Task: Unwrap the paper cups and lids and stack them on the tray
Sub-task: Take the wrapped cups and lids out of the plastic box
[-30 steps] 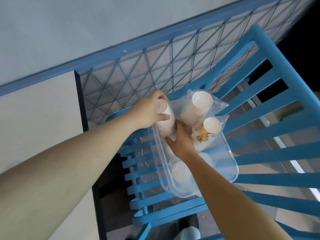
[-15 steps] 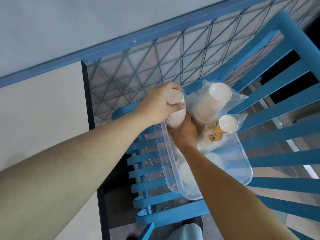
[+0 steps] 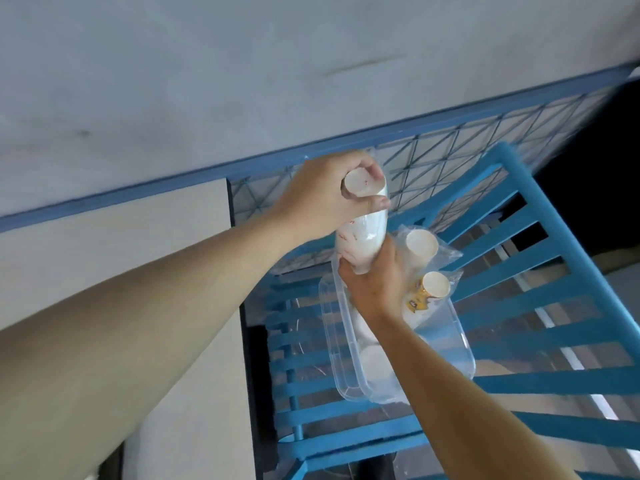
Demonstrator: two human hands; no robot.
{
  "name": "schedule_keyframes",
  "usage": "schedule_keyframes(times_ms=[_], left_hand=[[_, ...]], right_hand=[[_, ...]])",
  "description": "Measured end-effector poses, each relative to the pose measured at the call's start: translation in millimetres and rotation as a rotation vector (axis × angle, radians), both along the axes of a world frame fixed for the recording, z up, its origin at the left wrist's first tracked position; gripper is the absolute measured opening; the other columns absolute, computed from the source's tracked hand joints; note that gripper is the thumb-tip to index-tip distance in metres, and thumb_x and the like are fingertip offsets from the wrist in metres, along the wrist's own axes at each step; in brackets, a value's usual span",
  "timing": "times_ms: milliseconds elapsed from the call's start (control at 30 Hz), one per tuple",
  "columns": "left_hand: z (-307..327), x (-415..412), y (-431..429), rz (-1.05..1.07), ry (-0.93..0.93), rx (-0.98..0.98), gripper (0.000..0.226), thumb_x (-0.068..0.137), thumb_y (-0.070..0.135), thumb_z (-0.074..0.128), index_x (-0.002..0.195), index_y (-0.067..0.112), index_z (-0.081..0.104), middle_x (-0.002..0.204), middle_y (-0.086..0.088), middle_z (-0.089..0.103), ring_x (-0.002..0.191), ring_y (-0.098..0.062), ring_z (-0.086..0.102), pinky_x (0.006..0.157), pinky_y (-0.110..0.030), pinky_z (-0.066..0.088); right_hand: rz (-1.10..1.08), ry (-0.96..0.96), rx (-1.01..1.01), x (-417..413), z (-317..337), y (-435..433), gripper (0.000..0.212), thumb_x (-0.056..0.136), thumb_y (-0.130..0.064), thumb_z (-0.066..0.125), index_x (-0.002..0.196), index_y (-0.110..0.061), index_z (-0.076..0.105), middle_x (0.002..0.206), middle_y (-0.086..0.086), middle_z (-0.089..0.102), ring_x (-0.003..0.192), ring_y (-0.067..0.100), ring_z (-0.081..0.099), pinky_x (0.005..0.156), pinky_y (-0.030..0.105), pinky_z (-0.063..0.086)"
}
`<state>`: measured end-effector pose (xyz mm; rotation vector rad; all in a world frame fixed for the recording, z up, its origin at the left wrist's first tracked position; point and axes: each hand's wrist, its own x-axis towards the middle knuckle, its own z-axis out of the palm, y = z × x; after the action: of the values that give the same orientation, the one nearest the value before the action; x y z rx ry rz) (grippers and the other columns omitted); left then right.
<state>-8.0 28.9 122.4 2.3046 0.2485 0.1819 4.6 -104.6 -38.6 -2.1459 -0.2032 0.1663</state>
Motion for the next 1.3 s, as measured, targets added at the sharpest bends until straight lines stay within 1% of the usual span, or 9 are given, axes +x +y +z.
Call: schedule_keyframes(times_ms=[167, 300, 467, 633, 800, 900, 1033, 1167, 1300], left_hand=[[68, -32, 28, 0.032, -0.132, 0.107, 0.028, 0.088, 0.047, 0.081, 0.108, 0.030, 0.076, 0.107, 0.008, 0.070, 0.080, -0.003, 0.061, 0.080, -0.021, 0.050], [106, -79, 70, 0.085, -0.236, 0.276, 0.023, 0.096, 0.038, 0.074, 0.114, 0.025, 0.080, 0.127, -0.003, 0.059, 0.112, -0.011, 0.062, 0.098, -0.024, 0.049], [136, -164, 134, 0.151, -0.272, 0.551, 0.023, 0.101, 0.032, 0.066, 0.117, 0.020, 0.078, 0.113, 0.002, 0.063, 0.107, -0.019, 0.059, 0.093, -0.030, 0.049], [141, -258, 201, 0.248, -0.170, 0.587, 0.032, 0.106, 0.038, 0.056, 0.130, 0.026, 0.073, 0.129, 0.010, 0.068, 0.122, -0.013, 0.058, 0.101, -0.034, 0.050], [131, -348, 261, 0.233, 0.013, 0.613, 0.051, 0.103, 0.038, 0.061, 0.153, 0.031, 0.051, 0.158, 0.016, 0.047, 0.150, -0.006, 0.034, 0.119, -0.023, 0.028], [120, -389, 291, 0.314, 0.049, 0.590, 0.057, 0.104, 0.040, 0.059, 0.158, 0.034, 0.043, 0.163, 0.015, 0.039, 0.154, -0.005, 0.027, 0.124, -0.029, 0.028], [108, -425, 314, 0.387, 0.033, 0.587, 0.057, 0.107, 0.038, 0.054, 0.161, 0.033, 0.037, 0.167, 0.014, 0.033, 0.157, -0.006, 0.021, 0.124, -0.031, 0.027], [101, -444, 329, 0.441, 0.039, 0.590, 0.058, 0.108, 0.040, 0.050, 0.162, 0.032, 0.034, 0.169, 0.012, 0.030, 0.158, -0.006, 0.017, 0.121, -0.027, 0.024], [93, -456, 341, 0.512, 0.015, 0.604, 0.053, 0.110, 0.035, 0.049, 0.161, 0.031, 0.037, 0.168, 0.010, 0.033, 0.158, -0.007, 0.020, 0.118, -0.028, 0.029]], right_hand=[[0.092, -0.031, 0.044, -26, 66, 29, 0.078, 0.072, -0.045, 0.084, 0.136, -0.024, 0.046, 0.118, -0.007, 0.057, 0.114, 0.019, 0.055, 0.095, 0.044, 0.054], [0.189, -0.007, 0.093, -58, 109, 74, 0.069, 0.072, -0.045, 0.083, 0.129, -0.027, 0.049, 0.113, -0.011, 0.056, 0.112, 0.018, 0.057, 0.093, 0.043, 0.055], [0.365, -0.021, 0.093, -114, 141, 143, 0.069, 0.072, -0.045, 0.083, 0.129, -0.029, 0.049, 0.113, -0.011, 0.057, 0.105, 0.016, 0.059, 0.083, 0.038, 0.057], [0.535, 0.022, 0.109, -175, 151, 223, 0.074, 0.074, -0.041, 0.086, 0.135, -0.025, 0.048, 0.117, -0.007, 0.062, 0.102, 0.015, 0.062, 0.077, 0.034, 0.057], [0.744, 0.111, 0.062, -225, 146, 301, 0.074, 0.071, -0.040, 0.089, 0.132, -0.025, 0.049, 0.114, -0.007, 0.067, 0.101, 0.018, 0.065, 0.081, 0.036, 0.057], [0.871, 0.113, 0.033, -249, 142, 339, 0.076, 0.072, -0.038, 0.091, 0.135, -0.025, 0.050, 0.116, -0.006, 0.068, 0.103, 0.018, 0.066, 0.086, 0.034, 0.057], [0.979, 0.095, 0.004, -267, 141, 380, 0.080, 0.070, -0.037, 0.093, 0.136, -0.026, 0.049, 0.114, -0.009, 0.067, 0.099, 0.013, 0.066, 0.079, 0.024, 0.053], [1.036, 0.066, -0.021, -277, 138, 411, 0.081, 0.067, -0.037, 0.093, 0.135, -0.028, 0.049, 0.113, -0.008, 0.070, 0.101, 0.015, 0.068, 0.085, 0.033, 0.058], [1.080, 0.035, -0.018, -285, 134, 426, 0.081, 0.073, -0.035, 0.093, 0.139, -0.024, 0.046, 0.119, -0.006, 0.068, 0.104, 0.015, 0.064, 0.084, 0.028, 0.051]])
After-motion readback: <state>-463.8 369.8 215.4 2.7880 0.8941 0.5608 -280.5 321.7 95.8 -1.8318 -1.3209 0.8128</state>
